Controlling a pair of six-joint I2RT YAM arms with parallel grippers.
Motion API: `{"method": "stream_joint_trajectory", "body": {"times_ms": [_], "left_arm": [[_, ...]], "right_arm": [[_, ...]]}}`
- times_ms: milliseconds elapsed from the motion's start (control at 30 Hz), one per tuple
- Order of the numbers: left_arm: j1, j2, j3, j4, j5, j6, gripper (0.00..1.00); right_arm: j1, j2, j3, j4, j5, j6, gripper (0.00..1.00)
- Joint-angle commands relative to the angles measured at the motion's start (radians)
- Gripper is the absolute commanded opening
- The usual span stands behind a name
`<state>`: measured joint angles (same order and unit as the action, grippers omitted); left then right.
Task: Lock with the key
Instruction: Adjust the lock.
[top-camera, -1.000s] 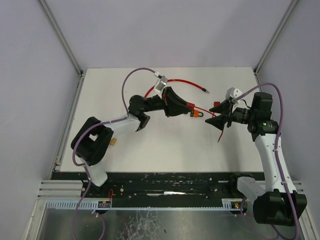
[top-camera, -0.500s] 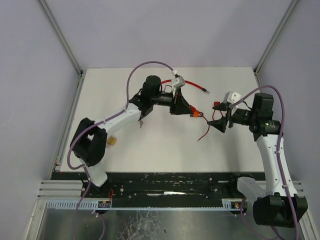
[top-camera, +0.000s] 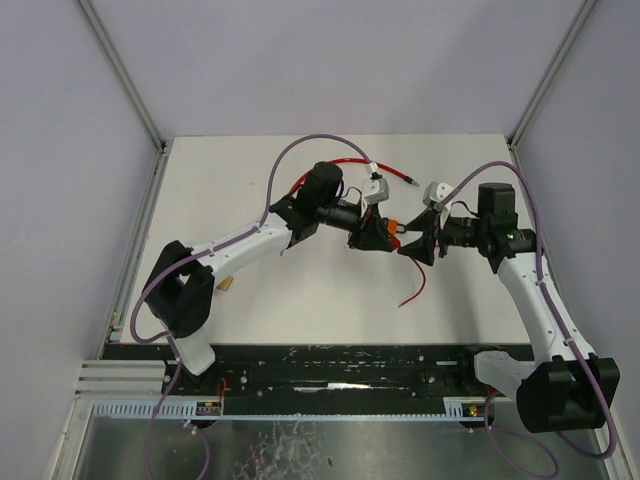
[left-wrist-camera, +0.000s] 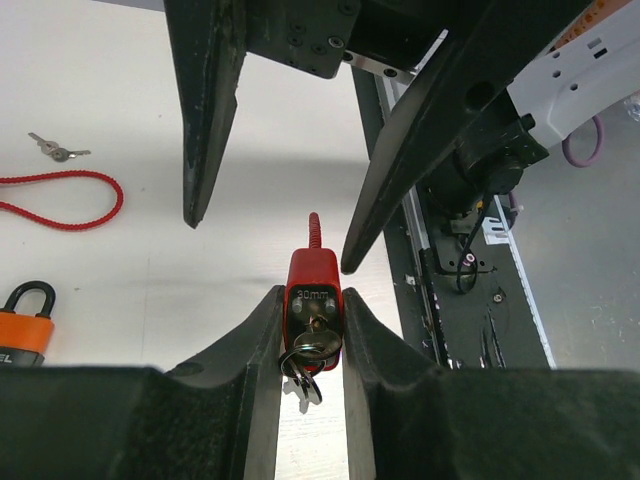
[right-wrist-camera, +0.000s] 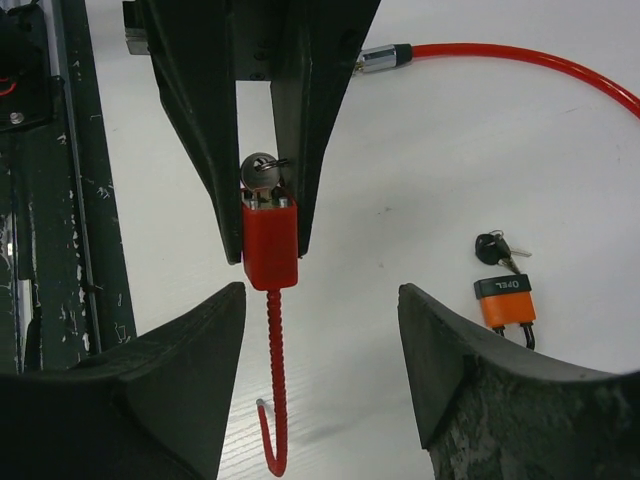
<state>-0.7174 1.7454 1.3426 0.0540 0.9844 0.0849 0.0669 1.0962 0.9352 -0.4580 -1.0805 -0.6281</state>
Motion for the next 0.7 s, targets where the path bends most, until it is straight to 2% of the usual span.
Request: {"method": "stream_joint_trajectory", "body": {"times_ms": [0,433,500,667], "left_arm": [[0.002,-0.031,0.039,-0.013,-0.014,0.030,0.00],[0.002,-0.060,0.017,0.034,-0.038,-0.002,0.00],[0.003,-0.061,0.016,0.039,-0.038,-0.007,0.00],[0.003,-0.062,0.011,0.069,-0.027,-0.037,0.00]], "right_arm": [[0.022,0.000,-0.001,-0.002,0.010,-0.002,0.67],[0.061,0.036,0.010,-0.052,0.029,-0.046,0.52],[0.063,0.035,0.011,-0.055,0.026,-0.049,0.45],[0.065,0.036,0.025,-0.081,-0.004,-0.065,0.17]]}}
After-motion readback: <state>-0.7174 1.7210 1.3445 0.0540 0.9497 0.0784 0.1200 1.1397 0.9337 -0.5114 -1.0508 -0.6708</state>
